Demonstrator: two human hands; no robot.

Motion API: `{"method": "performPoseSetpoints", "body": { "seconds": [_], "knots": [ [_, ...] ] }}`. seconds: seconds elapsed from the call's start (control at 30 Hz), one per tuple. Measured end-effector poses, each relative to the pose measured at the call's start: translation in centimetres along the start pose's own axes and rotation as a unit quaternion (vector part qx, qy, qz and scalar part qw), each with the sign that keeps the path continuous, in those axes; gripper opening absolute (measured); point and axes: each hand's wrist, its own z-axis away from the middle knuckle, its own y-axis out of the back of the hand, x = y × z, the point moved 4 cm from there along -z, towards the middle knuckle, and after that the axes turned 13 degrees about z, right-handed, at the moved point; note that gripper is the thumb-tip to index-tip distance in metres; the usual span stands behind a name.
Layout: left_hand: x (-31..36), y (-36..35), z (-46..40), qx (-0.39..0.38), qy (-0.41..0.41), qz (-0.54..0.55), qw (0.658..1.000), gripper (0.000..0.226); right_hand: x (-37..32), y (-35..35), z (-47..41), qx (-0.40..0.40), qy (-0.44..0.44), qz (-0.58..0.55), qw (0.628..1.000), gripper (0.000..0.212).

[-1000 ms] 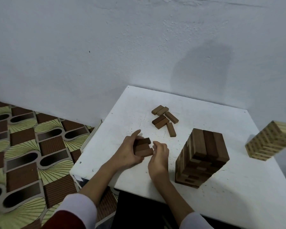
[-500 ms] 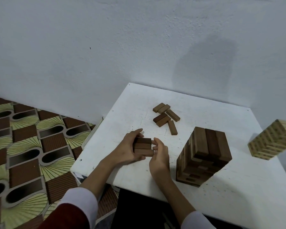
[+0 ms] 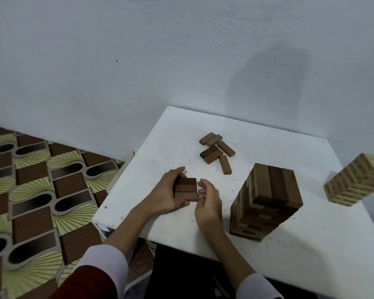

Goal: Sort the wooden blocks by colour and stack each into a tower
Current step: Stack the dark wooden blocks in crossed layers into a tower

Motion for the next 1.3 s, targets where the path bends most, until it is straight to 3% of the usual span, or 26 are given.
{"method": "performPoseSetpoints", "body": {
  "seconds": [0.6,0.8,0.97,1.07,1.3],
  "knots": [
    [0.3,0.3,0.0,0.006,0.011,0.003,1.0,0.089,-0.2,-0.1,0.0,-0.023,0.006,0.005,1.0,0.048],
    [1.1,0.6,0.0,0.038,0.034,0.04,0.998,0.087,-0.7,0.6,0.4,-0.04,0.009,-0.073,0.996,0.034],
    [3.6,1.9,0.2,0.078,0.031,0.078,0.993,0.086,-2.3,0.7,1.4,-0.064,0.058,-0.106,0.991,0.045],
    [5.6,3.4,0.2,0.091,-0.004,0.087,0.992,0.083,-4.4,1.5,1.8,-0.042,0.11,-0.146,0.982,0.05],
    [13.2,5.2,0.4,0.109,-0.079,0.106,0.985,0.088,-10.3,7.3,2.1,0.045,0.129,-0.241,0.961,0.052]
  ]
}}
